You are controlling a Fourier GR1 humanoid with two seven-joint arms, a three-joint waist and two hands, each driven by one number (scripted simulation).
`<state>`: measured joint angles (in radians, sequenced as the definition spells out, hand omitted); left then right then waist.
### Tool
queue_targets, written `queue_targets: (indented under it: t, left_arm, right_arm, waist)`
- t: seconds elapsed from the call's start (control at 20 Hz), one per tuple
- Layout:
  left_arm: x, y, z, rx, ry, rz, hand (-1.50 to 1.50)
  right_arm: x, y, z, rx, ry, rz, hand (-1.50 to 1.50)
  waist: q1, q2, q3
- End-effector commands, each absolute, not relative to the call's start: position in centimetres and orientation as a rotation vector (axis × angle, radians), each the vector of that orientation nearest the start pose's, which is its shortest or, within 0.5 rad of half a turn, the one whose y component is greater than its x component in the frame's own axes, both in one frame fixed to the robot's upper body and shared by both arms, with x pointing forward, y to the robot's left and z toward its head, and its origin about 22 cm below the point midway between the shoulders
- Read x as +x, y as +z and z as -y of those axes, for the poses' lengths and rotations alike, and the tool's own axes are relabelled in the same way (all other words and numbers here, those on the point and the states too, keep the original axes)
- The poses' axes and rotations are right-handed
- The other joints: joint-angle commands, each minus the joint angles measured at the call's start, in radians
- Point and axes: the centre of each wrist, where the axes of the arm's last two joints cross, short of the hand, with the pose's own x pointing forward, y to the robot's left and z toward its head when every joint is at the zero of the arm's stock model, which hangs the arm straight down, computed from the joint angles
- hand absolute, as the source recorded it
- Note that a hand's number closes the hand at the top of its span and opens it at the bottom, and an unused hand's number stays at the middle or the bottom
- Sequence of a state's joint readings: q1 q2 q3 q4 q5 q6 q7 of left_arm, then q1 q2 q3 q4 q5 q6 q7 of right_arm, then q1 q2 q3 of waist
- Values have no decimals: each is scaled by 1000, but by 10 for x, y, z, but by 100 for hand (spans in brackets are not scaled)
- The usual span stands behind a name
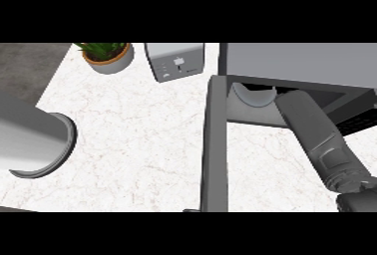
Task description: Pick up the milk, place it into the microwave and close the microwave
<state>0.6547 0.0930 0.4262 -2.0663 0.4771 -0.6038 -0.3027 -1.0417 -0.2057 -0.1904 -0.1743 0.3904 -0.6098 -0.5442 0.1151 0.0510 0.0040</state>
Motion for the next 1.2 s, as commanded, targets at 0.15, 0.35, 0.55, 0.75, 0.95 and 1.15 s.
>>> queue_targets:
  t: [0.15,0.35,0.55,0.75,0.95,1.15]
  left_arm:
    - [69,55,-363,-101,-1,1943,-150]
    - [66,54,-352,-132,3,1944,-150]
    - [78,49,-342,-174,3,1918,-150]
    - [69,42,-333,-214,-8,1893,-150]
    - [73,52,-312,-222,-51,1920,-150]
    - [79,55,-297,-232,-87,1912,-150]
  right_arm:
    - [432,18,207,-701,416,1813,-150]
    - [430,14,217,-582,390,1832,-150]
    - [427,8,199,-492,371,1875,-150]
    - [424,3,220,-398,326,1880,-150]
    - [416,-11,211,-297,270,1902,-150]
    - [401,-32,212,-234,279,1897,-150]
  waist:
    - [-9,1,1]
    - [-11,-5,2]
    - [-37,-15,0]
    - [-51,-26,-1]
    - [-79,-40,-2]
    - [-97,-47,-3]
